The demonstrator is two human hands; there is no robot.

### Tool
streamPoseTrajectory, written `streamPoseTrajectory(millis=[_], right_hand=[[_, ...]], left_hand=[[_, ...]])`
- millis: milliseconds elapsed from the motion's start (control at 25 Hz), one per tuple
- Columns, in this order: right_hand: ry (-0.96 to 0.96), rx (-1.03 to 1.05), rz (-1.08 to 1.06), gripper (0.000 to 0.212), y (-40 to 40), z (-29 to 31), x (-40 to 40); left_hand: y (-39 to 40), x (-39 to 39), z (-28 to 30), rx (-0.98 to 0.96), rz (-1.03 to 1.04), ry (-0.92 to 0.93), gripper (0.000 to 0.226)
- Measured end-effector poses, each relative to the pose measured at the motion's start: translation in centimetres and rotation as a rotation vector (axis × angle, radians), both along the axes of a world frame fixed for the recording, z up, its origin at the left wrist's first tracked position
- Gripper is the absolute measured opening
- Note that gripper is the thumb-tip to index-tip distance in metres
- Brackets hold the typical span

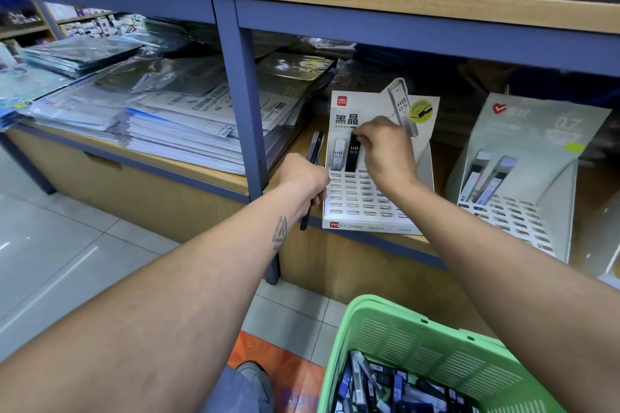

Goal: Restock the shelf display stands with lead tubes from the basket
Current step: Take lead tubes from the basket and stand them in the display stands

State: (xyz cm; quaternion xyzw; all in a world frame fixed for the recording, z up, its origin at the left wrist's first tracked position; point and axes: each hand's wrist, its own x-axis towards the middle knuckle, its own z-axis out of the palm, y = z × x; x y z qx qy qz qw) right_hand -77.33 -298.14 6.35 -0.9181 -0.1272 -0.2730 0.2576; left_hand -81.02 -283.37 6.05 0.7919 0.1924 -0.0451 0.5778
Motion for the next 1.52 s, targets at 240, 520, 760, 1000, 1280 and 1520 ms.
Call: streamPoseTrajectory(millis=[240, 520, 760, 1000, 1280, 1520], right_hand=[[0.006, -0.455, -0.12, 0.048, 0.0, -1.0, -1.8], [0.318, 0.257, 0.064, 0.038, -1.0, 0.1, -4.4], [0.959, 1.02, 0.41, 0.019, -2.6, 2.4, -8.7], [0.946, 0.991, 0.422, 0.054, -2.9, 2.3, -8.8], [0.868, 0.947, 0.328, 0.055, -1.7, 2.6, -8.3], [0.536, 0.646, 0.047, 0.048, -3.4, 2.6, -6.0]], left_hand=[[0.0, -0.3, 0.2, -0.012, 0.006, -0.002, 0.019], [-0.2, -0.6, 3.5, -0.578, -0.095, -0.031, 0.019], [-2.4, -1.8, 3.7, -0.795, -0.199, 0.033, 0.024], [-3.3, -2.2, 3.7, -0.712, -0.213, -0.131, 0.017], [-3.5, -2.0, 3.3, -0.698, -0.17, -0.224, 0.008], [-1.2, -0.8, 2.7, -0.386, 0.004, -0.151, 0.013]])
